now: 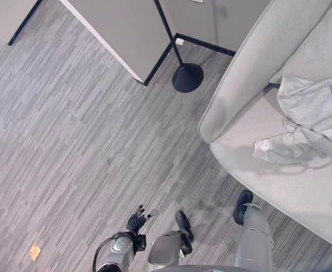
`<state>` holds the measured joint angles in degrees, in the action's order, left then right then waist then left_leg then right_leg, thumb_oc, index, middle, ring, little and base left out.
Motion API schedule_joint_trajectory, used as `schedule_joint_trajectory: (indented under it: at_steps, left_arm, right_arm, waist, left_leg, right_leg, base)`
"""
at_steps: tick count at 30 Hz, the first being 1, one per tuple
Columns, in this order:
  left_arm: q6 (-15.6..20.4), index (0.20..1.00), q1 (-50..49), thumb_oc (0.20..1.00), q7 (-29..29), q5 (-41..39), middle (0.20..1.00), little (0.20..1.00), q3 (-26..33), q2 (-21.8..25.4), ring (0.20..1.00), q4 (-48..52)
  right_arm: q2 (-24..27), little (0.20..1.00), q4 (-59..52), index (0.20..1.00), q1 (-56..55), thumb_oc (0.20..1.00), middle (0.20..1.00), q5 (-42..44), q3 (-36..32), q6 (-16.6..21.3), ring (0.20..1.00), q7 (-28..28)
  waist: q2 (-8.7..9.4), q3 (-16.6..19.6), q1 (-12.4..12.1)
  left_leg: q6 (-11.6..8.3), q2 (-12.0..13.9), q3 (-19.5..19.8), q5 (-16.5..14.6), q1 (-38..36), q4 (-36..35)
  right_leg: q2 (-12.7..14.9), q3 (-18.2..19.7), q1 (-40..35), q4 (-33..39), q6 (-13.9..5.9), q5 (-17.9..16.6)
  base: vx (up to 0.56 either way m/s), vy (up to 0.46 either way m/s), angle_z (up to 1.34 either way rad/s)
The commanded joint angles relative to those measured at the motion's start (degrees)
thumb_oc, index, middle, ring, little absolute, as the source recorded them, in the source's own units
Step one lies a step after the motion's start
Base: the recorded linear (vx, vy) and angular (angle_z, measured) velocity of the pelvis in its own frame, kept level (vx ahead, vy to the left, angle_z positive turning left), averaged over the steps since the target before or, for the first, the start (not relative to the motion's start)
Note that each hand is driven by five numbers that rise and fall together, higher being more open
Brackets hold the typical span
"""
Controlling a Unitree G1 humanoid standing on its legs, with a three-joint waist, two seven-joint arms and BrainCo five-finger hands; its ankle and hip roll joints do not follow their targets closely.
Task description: Hang the clothes on the sofa on the clothes rack.
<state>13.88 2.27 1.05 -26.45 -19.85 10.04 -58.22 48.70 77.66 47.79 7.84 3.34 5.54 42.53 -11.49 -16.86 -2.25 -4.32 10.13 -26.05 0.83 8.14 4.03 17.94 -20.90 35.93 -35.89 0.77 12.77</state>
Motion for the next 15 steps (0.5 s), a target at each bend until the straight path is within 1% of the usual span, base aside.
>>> schedule_joint_trajectory:
  at_steps: [1, 2, 3, 4, 5, 6, 7, 8, 11, 12, 14, 15]
  left_arm:
    - [2.00, 1.000, 0.11, 1.000, 0.19, -3.30, 1.000, 1.000, -1.07, 0.19, 1.000, 0.40]
    - [2.06, 1.000, -0.47, 1.000, -0.06, -3.11, 1.000, 1.000, -1.50, 0.09, 1.000, 1.09]
    - [2.00, 1.000, -0.56, 1.000, -0.34, -2.95, 1.000, 1.000, -1.41, 0.09, 1.000, 1.10]
    - [1.89, 1.000, -0.85, 1.000, -0.60, -2.86, 1.000, 1.000, -1.22, 0.15, 1.000, 1.05]
    - [1.88, 1.000, -0.86, 1.000, -0.61, -2.85, 1.000, 1.000, -1.16, 0.12, 1.000, 1.06]
    - [1.59, 1.000, -1.04, 1.000, -0.63, -2.37, 1.000, 1.000, -0.26, 0.22, 1.000, -0.18]
    - [1.62, 1.000, -1.03, 1.000, -0.65, -2.35, 1.000, 1.000, -0.16, 0.19, 1.000, -0.25]
    - [1.36, 1.000, -1.00, 1.000, -0.43, -1.90, 1.000, 1.000, 0.69, -0.18, 1.000, -1.49]
    - [1.28, 1.000, -1.28, 1.000, -0.41, -1.38, 1.000, 1.000, 1.38, -0.40, 1.000, -2.07]
    - [1.02, 1.000, -0.89, 1.000, 0.16, -1.04, 1.000, 1.000, 2.59, -0.65, 1.000, -3.21]
    - [1.13, 1.000, -0.50, 1.000, 0.88, -0.98, 1.000, 1.000, 3.98, -1.04, 1.000, -4.04]
    - [1.22, 1.000, -0.40, 1.000, 1.43, -0.69, 1.000, 1.000, 4.92, -1.25, 1.000, -3.88]
  right_arm:
    - [-1.81, 1.000, 0.13, 1.000, 1.26, 1.000, 1.000, 11.56, 2.14, 5.33, 1.000, -4.17]
    - [-2.23, 1.000, -0.94, 1.000, 2.71, 1.000, 1.000, 14.97, 2.84, 6.18, 1.000, -7.12]
    - [-2.60, 1.000, -1.69, 1.000, 3.43, 1.000, 1.000, 17.12, 2.93, 6.61, 1.000, -8.82]
    - [-2.88, 1.000, -3.07, 1.000, 4.28, 1.000, 1.000, 18.10, 3.64, 6.95, 1.000, -9.79]
    - [-2.89, 1.000, -3.06, 1.000, 4.35, 1.000, 1.000, 18.12, 3.73, 6.93, 1.000, -9.81]
    - [-4.22, 0.558, -4.55, 0.558, 4.35, 0.558, 0.558, 20.14, 4.76, 7.37, 0.558, -13.20]
    - [-4.24, 0.297, -4.53, 0.297, 4.38, 0.297, 0.297, 20.28, 4.85, 7.39, 0.297, -13.31]
    - [-6.29, 0.200, -8.62, 0.200, 3.87, 0.200, 0.200, 21.19, 6.43, 8.27, 0.200, -15.43]
    - [-8.08, 0.200, -10.99, 0.200, 2.06, 0.200, 0.200, 19.07, 8.08, 7.99, 0.200, -16.24]
    - [-10.59, 0.200, -14.64, 0.200, -0.95, 0.200, 0.200, 14.66, 9.35, 8.01, 0.200, -15.10]
    - [-12.82, 0.200, -18.27, 0.200, -4.49, 0.200, 0.200, 10.55, 10.38, 8.10, 0.200, -14.70]
    - [-13.63, 0.200, -23.53, 0.200, -8.47, 0.200, 0.200, 4.70, 10.94, 7.62, 0.200, -12.85]
  waist:
    - [1.62, 1.61, 0.93]
    - [1.36, 1.53, 1.15]
    - [1.31, 1.41, 1.28]
    - [1.13, 1.24, 1.52]
    - [1.12, 1.25, 1.54]
    - [1.13, 1.18, 1.78]
    - [1.18, 1.20, 1.82]
    - [1.32, 1.07, 2.25]
    - [1.53, 0.95, 2.65]
    - [1.83, 0.85, 3.32]
    - [2.29, 1.03, 3.85]
    - [2.89, 1.09, 4.54]
  left_leg:
    - [-8.17, 7.97, -1.32, -0.03, -1.87, 7.30]
    - [-8.51, 8.12, -1.98, 0.71, -1.90, 6.47]
    - [-8.74, 8.22, -2.44, 0.97, -1.92, 6.21]
    - [-9.09, 8.48, -3.17, 1.67, -2.05, 5.74]
    - [-9.11, 8.48, -3.22, 1.72, -2.07, 5.68]
    - [-9.39, 8.76, -3.76, 2.22, -2.15, 5.24]
    - [-9.41, 8.74, -3.80, 2.27, -2.16, 5.18]
    - [-9.45, 8.93, -4.34, 2.43, -2.33, 4.89]
    - [-9.40, 8.95, -4.50, 2.64, -2.61, 4.70]
    - [-9.31, 9.10, -4.66, 3.08, -2.82, 4.68]
    - [-9.35, 9.16, -4.90, 3.42, -3.38, 4.54]
    - [-9.27, 9.27, -5.00, 3.07, -4.18, 4.52]
  right_leg:
    - [-1.17, 4.68, -3.37, 13.00, -7.61, -9.42]
    - [-1.28, 5.14, -2.02, 12.28, -7.43, -9.27]
    - [-1.38, 5.13, -1.66, 12.21, -7.35, -9.29]
    - [-1.63, 5.24, -0.95, 12.11, -7.15, -9.25]
    - [-1.66, 5.28, -0.90, 12.09, -7.13, -9.24]
    - [-2.09, 5.37, -0.32, 11.76, -6.81, -9.08]
    - [-2.09, 5.42, -0.24, 11.69, -6.79, -9.04]
    - [-2.33, 5.54, 0.07, 11.47, -6.50, -9.07]
    - [-2.54, 5.41, -0.22, 11.60, -6.23, -9.08]
    - [-2.68, 4.87, -0.87, 11.74, -5.96, -9.16]
    - [-2.84, 4.34, -1.83, 12.06, -5.76, -9.43]
    - [-3.20, 3.94, -2.92, 12.42, -5.60, -9.64]
  base:
    - [0.04, -0.115, -0.03]
    - [0.04, -0.097, -0.06]
    - [0.04, -0.077, -0.03]
    - [0.03, -0.046, -0.01]
    - [0.04, -0.057, 0.05]
    - [0.02, -0.031, 0.07]
    - [0.03, -0.045, 0.04]
    - [0.00, 0.000, 0.00]
    - [0.01, -0.025, 0.02]
    - [0.02, -0.031, 0.06]
    - [0.03, -0.027, 0.06]
    - [0.00, 0.000, 0.00]
